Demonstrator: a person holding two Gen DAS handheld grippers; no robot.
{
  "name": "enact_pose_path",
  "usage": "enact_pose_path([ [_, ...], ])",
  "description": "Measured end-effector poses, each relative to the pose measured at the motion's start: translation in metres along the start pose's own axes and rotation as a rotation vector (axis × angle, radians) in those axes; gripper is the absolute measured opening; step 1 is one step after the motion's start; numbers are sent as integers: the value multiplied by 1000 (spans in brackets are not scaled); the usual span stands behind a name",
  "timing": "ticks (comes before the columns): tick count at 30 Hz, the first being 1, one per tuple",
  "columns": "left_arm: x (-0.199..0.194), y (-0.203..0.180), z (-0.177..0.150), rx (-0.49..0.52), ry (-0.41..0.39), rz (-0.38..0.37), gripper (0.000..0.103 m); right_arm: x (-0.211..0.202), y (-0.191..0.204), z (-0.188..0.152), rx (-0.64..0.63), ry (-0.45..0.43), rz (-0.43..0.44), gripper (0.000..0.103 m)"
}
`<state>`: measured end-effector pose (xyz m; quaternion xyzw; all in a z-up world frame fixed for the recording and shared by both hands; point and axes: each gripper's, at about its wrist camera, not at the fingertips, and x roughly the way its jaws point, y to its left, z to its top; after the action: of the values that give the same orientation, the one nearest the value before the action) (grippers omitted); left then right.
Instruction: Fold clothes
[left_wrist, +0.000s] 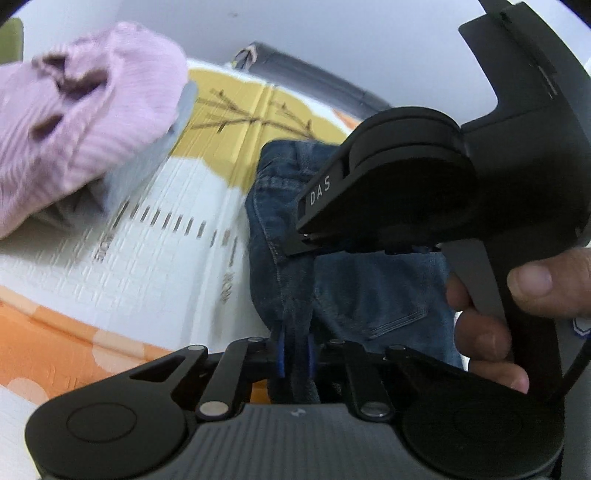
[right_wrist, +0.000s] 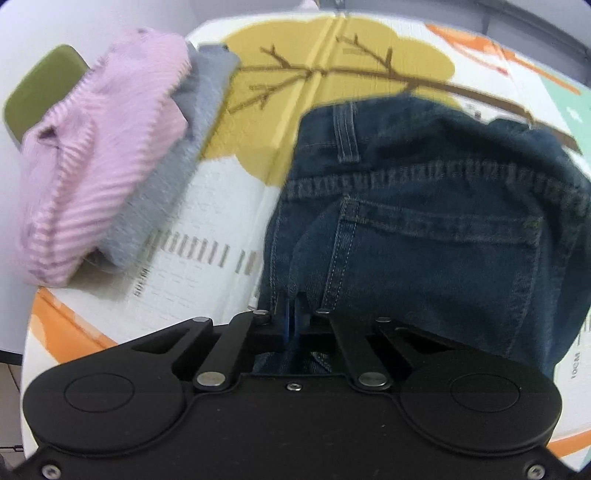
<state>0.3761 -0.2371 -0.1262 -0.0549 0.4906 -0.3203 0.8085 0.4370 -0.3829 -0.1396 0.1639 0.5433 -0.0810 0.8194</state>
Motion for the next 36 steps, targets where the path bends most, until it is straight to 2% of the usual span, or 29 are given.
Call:
enact_pose_path([
  [8,-31,-45,11,31,-68,-60,12,-63,-12,7,-4,-101,-8,1],
  [16,-43,-108,14,80,-124,-127,12,-126,-52,4,22,-201,-59,1],
  [23,-34,-182,11,135,-143,-199,12,-181,-114,-3,97,-285,-119,1],
  [32,10,-277,-9,177,-102,-281,12,-204,-217,-34,215,-308,-193,1],
  [36,25,-305,-22,161,-70,-316,14,-214,-263,-48,267,-317,-225,1],
])
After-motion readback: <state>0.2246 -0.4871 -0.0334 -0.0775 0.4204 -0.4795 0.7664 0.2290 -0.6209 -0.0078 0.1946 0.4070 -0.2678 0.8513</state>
